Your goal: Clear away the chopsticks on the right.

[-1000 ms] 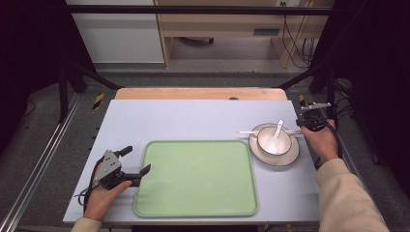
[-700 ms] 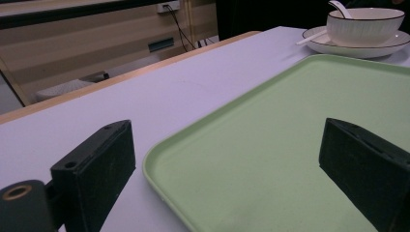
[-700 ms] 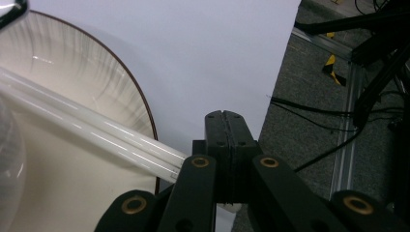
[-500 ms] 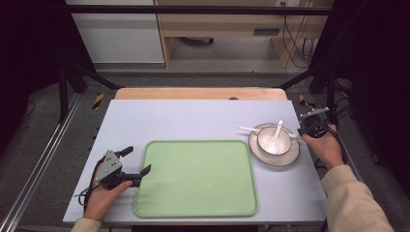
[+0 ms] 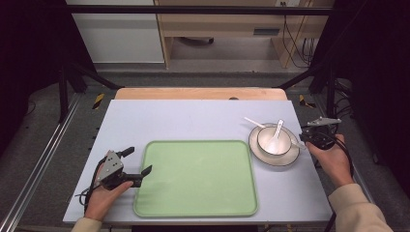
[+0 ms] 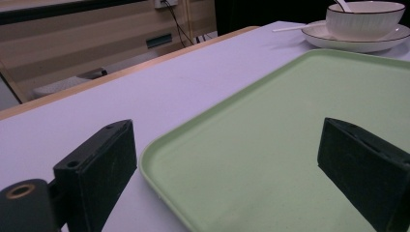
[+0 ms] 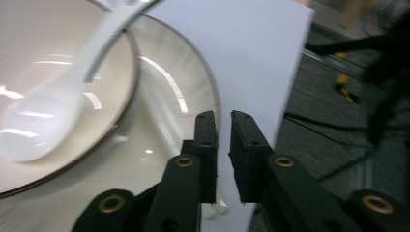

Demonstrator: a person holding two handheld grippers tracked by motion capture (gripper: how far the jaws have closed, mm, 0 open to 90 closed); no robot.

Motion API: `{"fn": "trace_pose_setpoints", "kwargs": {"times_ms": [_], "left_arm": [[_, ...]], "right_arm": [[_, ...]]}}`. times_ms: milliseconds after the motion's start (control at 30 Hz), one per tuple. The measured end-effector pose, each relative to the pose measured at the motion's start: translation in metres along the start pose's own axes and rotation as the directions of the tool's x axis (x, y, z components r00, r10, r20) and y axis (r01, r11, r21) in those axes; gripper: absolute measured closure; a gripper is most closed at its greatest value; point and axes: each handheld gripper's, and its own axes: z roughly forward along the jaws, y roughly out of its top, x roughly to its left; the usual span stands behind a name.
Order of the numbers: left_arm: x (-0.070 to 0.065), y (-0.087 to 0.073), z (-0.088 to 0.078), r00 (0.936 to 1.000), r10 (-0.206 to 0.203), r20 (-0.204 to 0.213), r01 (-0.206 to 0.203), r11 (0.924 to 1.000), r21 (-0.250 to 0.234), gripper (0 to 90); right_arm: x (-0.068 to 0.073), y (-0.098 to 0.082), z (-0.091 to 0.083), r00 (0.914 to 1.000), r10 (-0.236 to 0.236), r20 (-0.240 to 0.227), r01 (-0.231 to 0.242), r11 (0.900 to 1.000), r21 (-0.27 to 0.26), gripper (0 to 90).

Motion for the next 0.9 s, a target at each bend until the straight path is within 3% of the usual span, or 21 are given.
{"fn": "trace_pose_setpoints", "kwargs": {"times_ms": [67,167,633,900], "left_arm": [[0.000,0.000,0.000,1.0000,0.001,0.001,-0.001,1.0000,-0.002,6.3],[0.000,0.000,0.000,1.0000,0.002,0.002,-0.002,1.0000,-0.002,6.3],[-0.001,-0.001,0.001,1.0000,0.008,0.004,-0.008,0.9999,0.009,6.4],[-0.001,-0.001,0.002,0.9999,0.009,0.009,-0.009,0.9999,0.012,6.5]], "right_arm": [[0.002,-0.001,0.001,0.9977,-0.029,-0.062,0.028,1.000,-0.012,76.7],[0.003,-0.002,0.004,0.9939,-0.058,-0.094,0.057,0.998,-0.010,77.8],[0.000,-0.001,0.017,0.9911,-0.083,-0.104,0.086,0.996,0.025,79.3],[-0.002,0.000,0.030,0.9847,-0.112,-0.134,0.117,0.993,0.031,80.1]]}}
